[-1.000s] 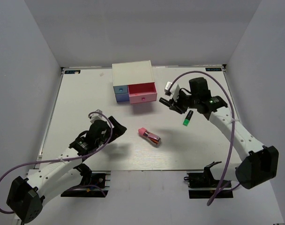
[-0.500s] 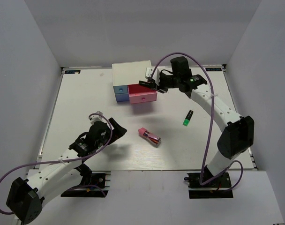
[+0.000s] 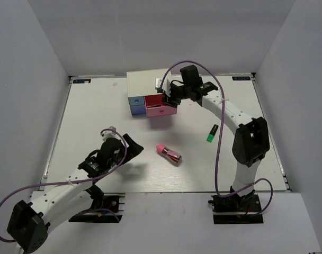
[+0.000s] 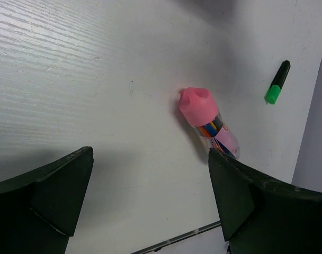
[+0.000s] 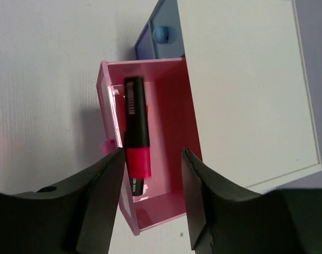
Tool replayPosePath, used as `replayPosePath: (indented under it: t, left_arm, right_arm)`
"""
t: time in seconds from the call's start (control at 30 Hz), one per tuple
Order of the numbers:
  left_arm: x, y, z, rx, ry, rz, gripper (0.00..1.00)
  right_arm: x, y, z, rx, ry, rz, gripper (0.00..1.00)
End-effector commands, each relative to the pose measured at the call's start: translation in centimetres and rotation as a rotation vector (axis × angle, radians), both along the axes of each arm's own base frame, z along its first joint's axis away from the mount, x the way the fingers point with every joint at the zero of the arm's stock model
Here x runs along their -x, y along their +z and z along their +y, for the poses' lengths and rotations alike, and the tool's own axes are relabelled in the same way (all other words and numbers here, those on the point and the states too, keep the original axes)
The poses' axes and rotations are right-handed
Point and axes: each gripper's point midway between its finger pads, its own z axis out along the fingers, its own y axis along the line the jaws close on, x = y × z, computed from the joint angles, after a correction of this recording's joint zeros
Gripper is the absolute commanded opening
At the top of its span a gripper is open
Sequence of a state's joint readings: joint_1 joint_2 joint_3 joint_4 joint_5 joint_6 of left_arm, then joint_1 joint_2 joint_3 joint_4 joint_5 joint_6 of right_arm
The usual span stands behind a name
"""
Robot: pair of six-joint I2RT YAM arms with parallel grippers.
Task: Sort the stationery into containers
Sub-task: Place the pen in the drawer, then pick up the pen from the center of the board.
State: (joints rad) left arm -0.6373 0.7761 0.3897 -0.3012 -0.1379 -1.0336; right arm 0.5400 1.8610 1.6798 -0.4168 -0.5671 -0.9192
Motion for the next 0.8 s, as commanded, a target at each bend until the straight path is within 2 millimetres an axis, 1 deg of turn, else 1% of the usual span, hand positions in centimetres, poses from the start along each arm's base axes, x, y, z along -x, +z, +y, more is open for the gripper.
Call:
replayPosePath:
  t: [0.0,0.03,0.1,0.13,0.17,0.2,0.23,0.27,0.3,0.33,0.37,0.4,0.43,0.47,0.53,0.57,0.6,0.63,0.67,0.7,0.73,0.77]
  left_arm:
    - [-0.2,0.9,-0.4,0.028,-0.006,-0.024,0.99]
    - [-0.2,0.9,-0.4,0.028,-0.006,-0.024,0.99]
    - [-0.2,0.6,-0.4,0.022,-0.006,-0.017,0.99]
    - [-0.2,0.8,-0.6,0.032,-0.014,-0.021,0.99]
    - [-0.2,0.5,-0.6,0.026,-0.014,-0.012,0.99]
    - [-0.2,0.5,-0.6,0.026,-0.014,-0.012,0.99]
    - [-0.2,0.3,-0.6,0.02,-0.014,-0.004,0.99]
    - [-0.3,0.4,-0.7,0.025,-0.014,-0.011,0.99]
    - [-0.2,0.4,-0.8,0.029,-0.021,-0.008,0.99]
    - [-0.3,0.6,-0.9,0.035,-0.021,-0.015,0.99]
    - [-0.2,0.2,-0.8,0.029,-0.021,-0.008,0.99]
    - [-0.3,0.2,-0.9,0.029,-0.021,-0.008,0.99]
    - [-0.2,0.1,-1.0,0.038,-0.029,-0.011,0.99]
    - [-0.3,0.3,-1.3,0.049,-0.036,-0.016,0.95]
    - [-0.3,0.4,-1.6,0.064,-0.046,-0.026,0.88]
    - [-0.4,0.4,-1.9,0.073,-0.064,-0.037,0.82]
    - [-0.5,0.7,-2.0,0.081,-0.065,-0.048,0.63]
    - [-0.4,0.5,-2.2,0.087,-0.075,-0.044,0.53]
    - [-0.5,0.7,-2.3,0.087,-0.08,-0.058,0.44]
    - [-0.4,0.5,-2.4,0.086,-0.088,-0.048,0.33]
    - [-0.4,0.5,-2.3,0.078,-0.095,-0.053,0.33]
    - [-0.2,0.2,-2.5,0.076,-0.103,-0.04,0.33]
  right_arm:
    - [-1.0,2.1,0.6,-0.025,-0.011,-0.064,0.55]
    - [-1.2,2.2,0.6,-0.027,-0.026,-0.063,0.57]
    - [-1.5,2.4,0.3,-0.029,-0.037,-0.069,0.57]
    - [-1.5,2.9,0.3,-0.035,-0.041,-0.073,0.57]
    - [-1.5,3.3,0.2,-0.045,-0.047,-0.068,0.57]
    - [-1.3,4.1,0.1,-0.06,-0.045,-0.075,0.5]
    - [-1.0,4.4,0.1,-0.064,-0.041,-0.072,0.43]
    - [-0.7,5.6,0.0,-0.082,-0.035,-0.084,0.34]
    - [-0.3,6.3,-0.4,-0.088,-0.039,-0.085,0.15]
    - [0.1,6.4,-0.4,-0.089,-0.031,-0.083,0.07]
    - [0.4,6.7,-0.9,-0.093,-0.026,-0.085,0.0]
    - [1.3,7.5,-1.5,-0.093,-0.018,-0.102,0.0]
    - [1.9,7.2,-1.9,-0.076,-0.006,-0.104,0.0]
    - [2.6,7.2,-2.5,-0.072,0.0,-0.106,0.0]
    - [4.1,5.8,-3.9,-0.019,0.02,-0.091,0.0]
    - [4.6,5.9,-4.7,-0.007,0.016,-0.093,0.0]
    - [5.4,4.3,-5.6,0.028,0.019,-0.081,0.0]
    - [6.2,4.2,-6.5,0.049,0.009,-0.073,0.0]
    - [7.0,2.3,-7.5,0.084,0.004,-0.028,0.06]
    - [7.3,0.5,-8.9,0.134,-0.023,-0.013,0.11]
    - [7.9,1.7,-10.1,0.137,-0.029,-0.067,0.17]
    - [8.8,-0.4,-11.0,0.17,-0.036,-0.037,0.32]
